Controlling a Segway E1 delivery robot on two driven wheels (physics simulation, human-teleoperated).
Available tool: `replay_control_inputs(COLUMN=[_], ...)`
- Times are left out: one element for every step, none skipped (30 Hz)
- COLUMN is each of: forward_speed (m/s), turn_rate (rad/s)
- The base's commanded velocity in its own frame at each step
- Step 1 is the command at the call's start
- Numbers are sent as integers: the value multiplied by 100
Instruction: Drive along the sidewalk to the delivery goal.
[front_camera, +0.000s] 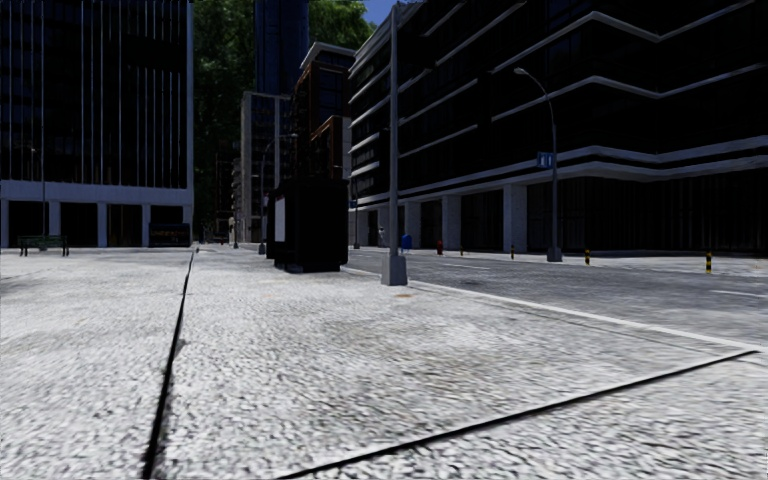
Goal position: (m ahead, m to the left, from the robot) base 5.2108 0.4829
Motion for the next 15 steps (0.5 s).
replay_control_inputs(forward_speed=[138,138,138,138,139,139,140,141,141,141,141,141,140,140,139], turn_rate=[-44,-44,-31,-12,-4,-4,-2,-2,-2,-2,-2,-2,-1,-1,-3])
